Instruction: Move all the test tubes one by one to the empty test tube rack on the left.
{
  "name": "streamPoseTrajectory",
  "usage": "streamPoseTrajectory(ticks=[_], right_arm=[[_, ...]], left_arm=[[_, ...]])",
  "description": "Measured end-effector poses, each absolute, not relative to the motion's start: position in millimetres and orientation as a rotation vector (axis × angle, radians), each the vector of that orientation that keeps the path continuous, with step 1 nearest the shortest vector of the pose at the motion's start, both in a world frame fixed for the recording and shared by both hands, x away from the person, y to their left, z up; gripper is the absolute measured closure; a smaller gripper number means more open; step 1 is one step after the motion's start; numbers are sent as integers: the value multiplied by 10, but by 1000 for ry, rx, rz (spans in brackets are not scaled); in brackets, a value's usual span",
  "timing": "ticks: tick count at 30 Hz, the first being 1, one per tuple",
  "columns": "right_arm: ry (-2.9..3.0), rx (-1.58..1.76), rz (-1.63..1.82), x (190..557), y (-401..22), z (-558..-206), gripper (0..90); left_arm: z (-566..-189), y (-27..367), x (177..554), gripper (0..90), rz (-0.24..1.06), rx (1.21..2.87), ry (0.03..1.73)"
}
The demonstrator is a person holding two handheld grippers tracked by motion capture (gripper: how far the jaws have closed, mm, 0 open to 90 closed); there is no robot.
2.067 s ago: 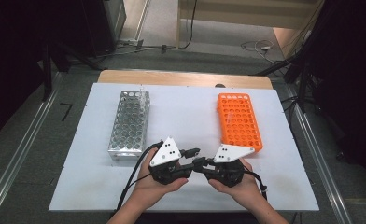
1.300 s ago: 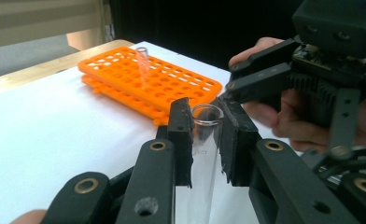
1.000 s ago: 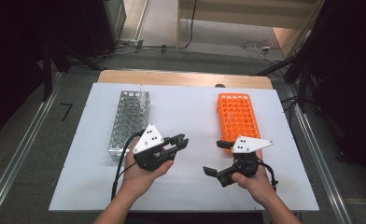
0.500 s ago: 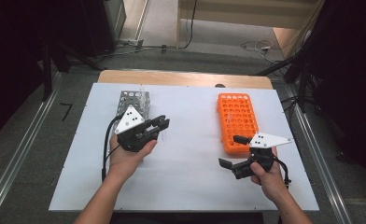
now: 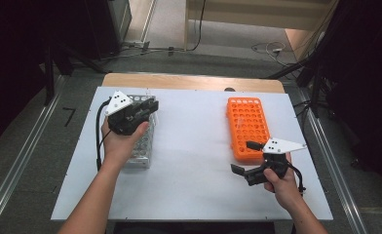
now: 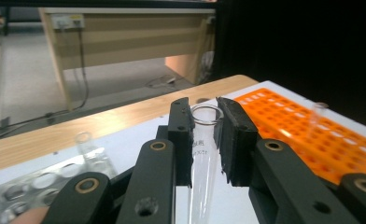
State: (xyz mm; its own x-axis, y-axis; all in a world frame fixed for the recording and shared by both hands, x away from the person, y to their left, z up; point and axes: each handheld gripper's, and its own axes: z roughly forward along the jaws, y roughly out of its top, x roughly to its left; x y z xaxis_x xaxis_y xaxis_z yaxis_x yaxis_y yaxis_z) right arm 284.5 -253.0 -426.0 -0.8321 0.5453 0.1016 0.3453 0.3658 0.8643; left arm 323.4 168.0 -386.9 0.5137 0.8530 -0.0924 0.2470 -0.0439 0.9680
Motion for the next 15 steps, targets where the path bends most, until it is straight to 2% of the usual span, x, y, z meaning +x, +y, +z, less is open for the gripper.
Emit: streamPoseTrajectory(ticks=[15], right_arm=[[2429, 795, 1457, 2851, -2537, -4271, 0]], left_arm=[[-4084, 1770, 3583, 764, 747, 1558, 1083]])
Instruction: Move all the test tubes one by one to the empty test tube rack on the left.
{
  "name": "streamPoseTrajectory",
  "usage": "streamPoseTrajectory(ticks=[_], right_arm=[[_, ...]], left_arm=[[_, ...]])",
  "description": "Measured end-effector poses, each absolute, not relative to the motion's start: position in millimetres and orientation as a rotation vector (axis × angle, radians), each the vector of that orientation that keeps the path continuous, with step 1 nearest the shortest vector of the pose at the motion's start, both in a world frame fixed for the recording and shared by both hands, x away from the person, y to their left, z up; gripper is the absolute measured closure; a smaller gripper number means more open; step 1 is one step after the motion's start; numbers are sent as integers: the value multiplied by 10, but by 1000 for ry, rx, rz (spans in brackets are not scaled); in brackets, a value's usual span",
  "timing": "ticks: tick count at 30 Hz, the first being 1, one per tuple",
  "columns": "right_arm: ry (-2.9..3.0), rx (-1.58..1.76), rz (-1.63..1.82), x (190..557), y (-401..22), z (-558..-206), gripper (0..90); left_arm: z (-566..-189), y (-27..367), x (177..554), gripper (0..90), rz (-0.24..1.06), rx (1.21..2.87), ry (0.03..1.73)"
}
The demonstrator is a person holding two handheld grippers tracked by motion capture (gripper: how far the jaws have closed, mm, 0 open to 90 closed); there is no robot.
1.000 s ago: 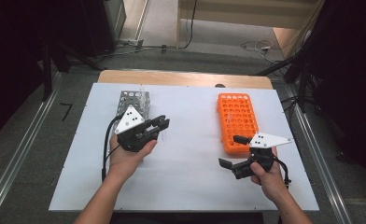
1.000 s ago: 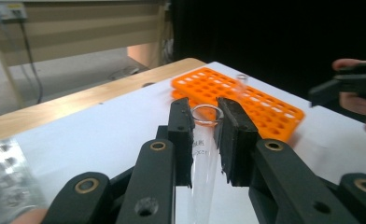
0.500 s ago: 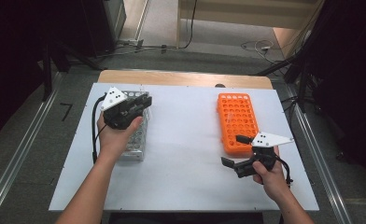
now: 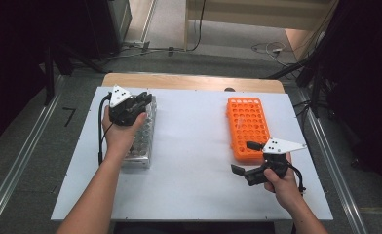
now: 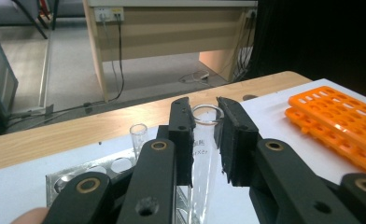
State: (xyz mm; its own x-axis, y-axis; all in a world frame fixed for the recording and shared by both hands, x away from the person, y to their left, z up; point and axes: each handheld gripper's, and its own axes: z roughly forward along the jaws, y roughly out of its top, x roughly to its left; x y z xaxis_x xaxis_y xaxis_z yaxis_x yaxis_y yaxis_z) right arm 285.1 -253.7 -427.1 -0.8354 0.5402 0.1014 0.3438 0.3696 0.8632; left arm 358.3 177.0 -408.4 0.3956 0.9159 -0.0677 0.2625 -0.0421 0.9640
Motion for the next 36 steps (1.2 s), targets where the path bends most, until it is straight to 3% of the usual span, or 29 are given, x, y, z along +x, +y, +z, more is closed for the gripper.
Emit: streamPoseTrajectory(ticks=[12, 36], right_arm=[[2426, 804, 1455, 2855, -2555, -4270, 0], [2423, 816, 1457, 2864, -2559, -4273, 0]], left_arm=[[-4180, 1748, 3666, 763, 818, 1590, 1140], [-4282, 1731, 3692, 754, 751, 1685, 1187]])
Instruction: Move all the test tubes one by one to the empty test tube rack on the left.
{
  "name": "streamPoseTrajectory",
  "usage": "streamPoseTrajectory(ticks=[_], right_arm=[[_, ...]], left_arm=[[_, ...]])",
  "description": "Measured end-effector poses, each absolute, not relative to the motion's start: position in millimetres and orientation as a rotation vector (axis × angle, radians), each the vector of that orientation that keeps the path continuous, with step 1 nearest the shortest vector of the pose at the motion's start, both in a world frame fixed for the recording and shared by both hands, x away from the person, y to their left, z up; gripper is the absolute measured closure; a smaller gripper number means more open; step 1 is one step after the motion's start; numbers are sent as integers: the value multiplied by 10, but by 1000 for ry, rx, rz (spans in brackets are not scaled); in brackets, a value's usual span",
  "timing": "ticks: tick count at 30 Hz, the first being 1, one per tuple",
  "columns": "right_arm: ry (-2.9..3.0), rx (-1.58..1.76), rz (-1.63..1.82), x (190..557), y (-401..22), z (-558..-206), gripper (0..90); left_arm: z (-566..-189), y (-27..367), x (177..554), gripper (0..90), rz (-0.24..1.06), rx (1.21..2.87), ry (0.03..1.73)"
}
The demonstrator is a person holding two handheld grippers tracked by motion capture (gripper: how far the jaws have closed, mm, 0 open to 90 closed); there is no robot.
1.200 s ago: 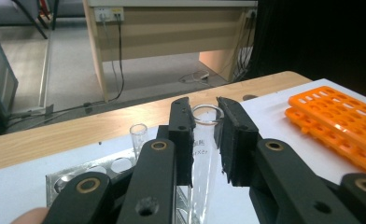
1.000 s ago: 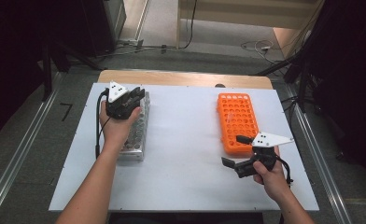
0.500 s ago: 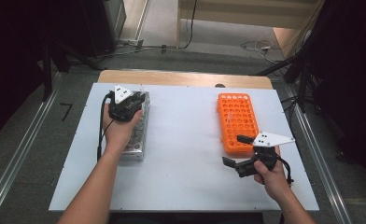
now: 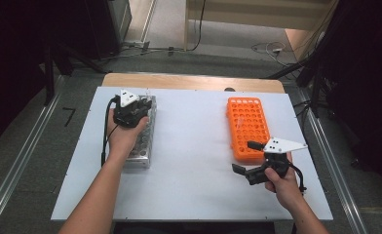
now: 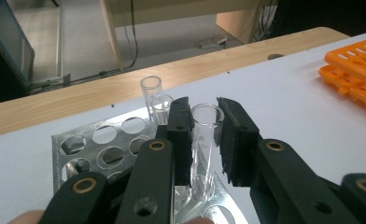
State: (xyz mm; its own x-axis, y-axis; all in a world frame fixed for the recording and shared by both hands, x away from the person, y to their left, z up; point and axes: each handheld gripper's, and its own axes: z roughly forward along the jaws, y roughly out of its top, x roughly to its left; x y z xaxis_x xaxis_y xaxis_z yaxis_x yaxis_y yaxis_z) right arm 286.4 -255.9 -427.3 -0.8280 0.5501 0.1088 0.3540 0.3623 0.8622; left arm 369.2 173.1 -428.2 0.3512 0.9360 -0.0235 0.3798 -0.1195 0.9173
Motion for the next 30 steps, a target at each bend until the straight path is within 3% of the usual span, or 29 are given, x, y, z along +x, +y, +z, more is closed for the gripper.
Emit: streamPoseTrajectory(ticks=[5, 12, 23, 30], right_arm=[[2421, 818, 1454, 2866, -2560, -4275, 0], [2409, 830, 1455, 2876, -2574, -4277, 0], [2348, 928, 1456, 2996, -2650, -4255, 15], [2321, 1011, 1414, 3154, -2603, -4273, 72]], left_arm=[[-4265, 1751, 3687, 746, 722, 1688, 1201], [-4232, 1773, 3651, 640, 697, 1675, 1220], [-4145, 1735, 3419, 184, 617, 1655, 1164], [-4126, 1645, 3187, 53, 557, 1694, 1109]])
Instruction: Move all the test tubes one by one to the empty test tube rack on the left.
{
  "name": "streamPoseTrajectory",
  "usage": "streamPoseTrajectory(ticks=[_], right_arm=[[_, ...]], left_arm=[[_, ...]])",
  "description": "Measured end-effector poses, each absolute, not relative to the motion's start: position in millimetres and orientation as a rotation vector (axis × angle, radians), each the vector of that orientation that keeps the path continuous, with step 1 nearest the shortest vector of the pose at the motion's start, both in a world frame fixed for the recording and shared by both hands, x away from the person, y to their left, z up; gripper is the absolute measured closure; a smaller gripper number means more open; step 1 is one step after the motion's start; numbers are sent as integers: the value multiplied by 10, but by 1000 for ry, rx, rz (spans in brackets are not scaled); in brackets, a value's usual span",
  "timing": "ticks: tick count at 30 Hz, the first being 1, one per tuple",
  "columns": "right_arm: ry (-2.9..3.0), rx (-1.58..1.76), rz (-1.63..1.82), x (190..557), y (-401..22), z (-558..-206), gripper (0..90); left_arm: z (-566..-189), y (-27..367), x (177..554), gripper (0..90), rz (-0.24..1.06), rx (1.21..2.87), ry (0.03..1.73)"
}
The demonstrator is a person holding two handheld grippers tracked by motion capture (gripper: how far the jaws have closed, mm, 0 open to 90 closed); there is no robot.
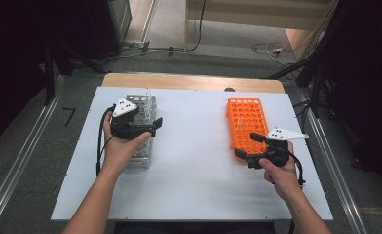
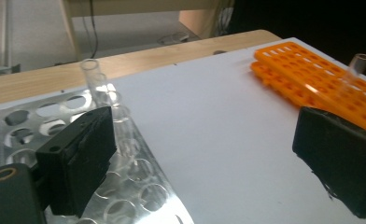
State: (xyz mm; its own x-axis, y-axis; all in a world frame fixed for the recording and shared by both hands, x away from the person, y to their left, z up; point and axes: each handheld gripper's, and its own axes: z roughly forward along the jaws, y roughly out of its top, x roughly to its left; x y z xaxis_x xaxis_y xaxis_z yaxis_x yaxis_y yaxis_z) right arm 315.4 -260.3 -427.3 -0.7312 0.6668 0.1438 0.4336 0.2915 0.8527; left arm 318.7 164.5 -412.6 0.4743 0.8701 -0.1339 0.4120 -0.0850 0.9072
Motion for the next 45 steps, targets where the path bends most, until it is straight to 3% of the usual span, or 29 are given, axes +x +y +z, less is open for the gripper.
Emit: streamPoseTrajectory(ticks=[4, 16, 28, 35, 45], right_arm=[[2297, 1076, 1341, 3267, -2585, -4297, 167], [2250, 1192, 1165, 3685, -2509, -4443, 468], [2283, 1262, 1065, 3886, -2383, -4543, 599], [2246, 1244, 1006, 3874, -2345, -4555, 737], [2169, 1212, 1114, 3808, -2435, -4409, 740]], left_arm=[[-4103, 1605, 3048, 0, 540, 1690, 1072], [-4042, 1479, 2671, 0, 526, 1679, 1000], [-4067, 1363, 2483, 0, 484, 1681, 963], [-4102, 1327, 2490, 0, 472, 1694, 960], [-4123, 1268, 2512, 0, 448, 1711, 942]])
